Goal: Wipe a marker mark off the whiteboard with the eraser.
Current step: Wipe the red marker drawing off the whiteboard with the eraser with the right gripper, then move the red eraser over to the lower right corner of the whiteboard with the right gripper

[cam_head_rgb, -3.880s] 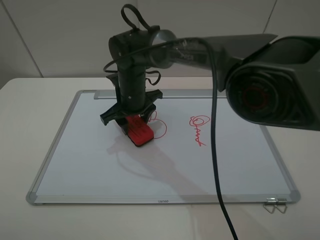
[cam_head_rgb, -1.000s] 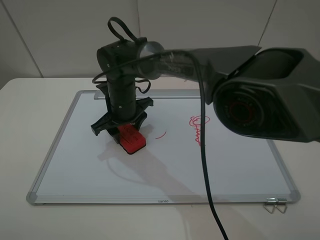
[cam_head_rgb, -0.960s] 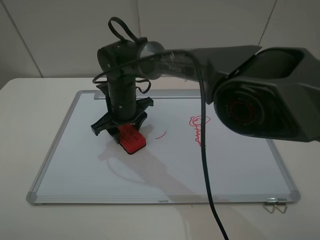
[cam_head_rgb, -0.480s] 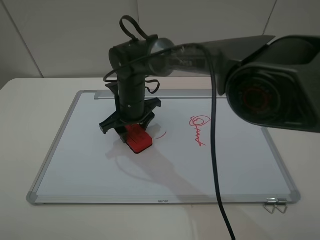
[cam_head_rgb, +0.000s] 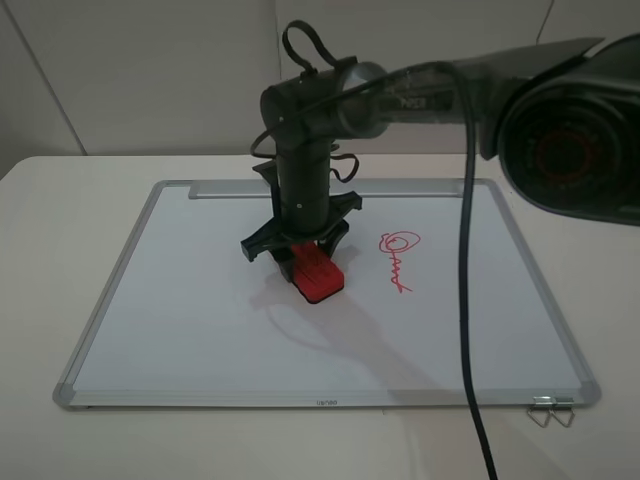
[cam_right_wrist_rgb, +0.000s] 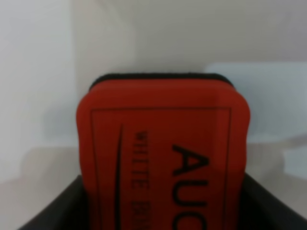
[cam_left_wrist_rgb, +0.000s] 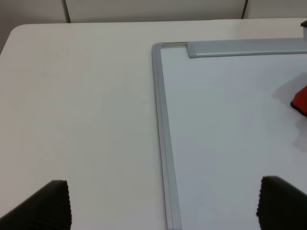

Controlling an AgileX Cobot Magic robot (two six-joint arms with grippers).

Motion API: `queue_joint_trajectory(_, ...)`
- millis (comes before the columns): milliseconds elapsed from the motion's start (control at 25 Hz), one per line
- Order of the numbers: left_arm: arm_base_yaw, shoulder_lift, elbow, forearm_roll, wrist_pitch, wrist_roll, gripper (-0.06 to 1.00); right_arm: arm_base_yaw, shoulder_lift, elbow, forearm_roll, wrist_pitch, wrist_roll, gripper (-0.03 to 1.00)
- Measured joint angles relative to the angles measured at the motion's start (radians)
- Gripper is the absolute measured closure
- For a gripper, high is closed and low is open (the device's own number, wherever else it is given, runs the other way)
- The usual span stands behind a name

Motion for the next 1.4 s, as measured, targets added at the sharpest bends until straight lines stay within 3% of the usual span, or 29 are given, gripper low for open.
queue_joint_trajectory(880,0.0,0.0,0.0,0.0,0.0,0.0,0.17,-0.104,-0.087,0.094,-0.068,0.008,-0.101,0.47)
queue_joint_trajectory(1240,0.0,0.0,0.0,0.0,0.0,0.0,0.17,-0.091,-0.274,0.1,0.125,0.056,-0.101,0.47)
queue_joint_trajectory(1400,0.0,0.0,0.0,0.0,0.0,0.0,0.17,-0.089,-0.325,0.106,0.156,0.064,-0.1,0.47)
